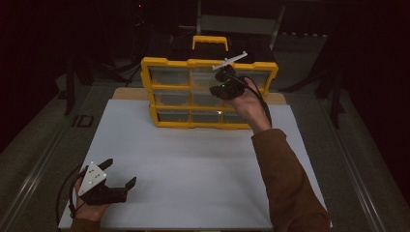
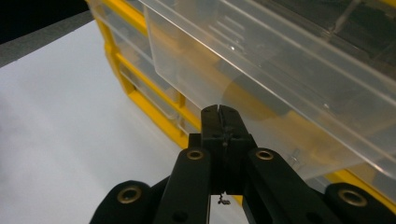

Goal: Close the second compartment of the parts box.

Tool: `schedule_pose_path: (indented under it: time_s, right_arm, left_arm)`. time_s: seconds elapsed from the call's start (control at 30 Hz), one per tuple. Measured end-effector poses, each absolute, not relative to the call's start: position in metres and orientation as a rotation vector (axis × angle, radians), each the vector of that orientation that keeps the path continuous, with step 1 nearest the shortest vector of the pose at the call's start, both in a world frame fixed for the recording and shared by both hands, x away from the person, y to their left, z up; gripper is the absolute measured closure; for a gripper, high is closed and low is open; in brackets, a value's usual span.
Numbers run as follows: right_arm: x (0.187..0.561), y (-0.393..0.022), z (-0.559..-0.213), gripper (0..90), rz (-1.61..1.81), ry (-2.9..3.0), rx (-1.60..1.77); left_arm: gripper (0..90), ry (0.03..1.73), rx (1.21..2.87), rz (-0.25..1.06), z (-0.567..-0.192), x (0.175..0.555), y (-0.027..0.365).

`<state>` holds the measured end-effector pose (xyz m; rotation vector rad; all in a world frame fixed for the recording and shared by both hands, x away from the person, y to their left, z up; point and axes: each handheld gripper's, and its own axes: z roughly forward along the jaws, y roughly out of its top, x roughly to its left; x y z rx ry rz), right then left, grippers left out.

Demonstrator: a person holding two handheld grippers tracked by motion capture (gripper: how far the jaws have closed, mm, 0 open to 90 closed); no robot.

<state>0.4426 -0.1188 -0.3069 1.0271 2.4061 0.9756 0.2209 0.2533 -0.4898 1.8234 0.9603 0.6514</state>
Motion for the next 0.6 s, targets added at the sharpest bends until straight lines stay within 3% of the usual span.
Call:
schedule_pose_path:
  time_s: [0.6]
  right_arm:
    - [0.461,-0.12,-0.319,90.0,0.976,2.303,1.112]
  left_arm:
    - [0.0,0.961,1.825,0.648,-0.49,0.221,0.254]
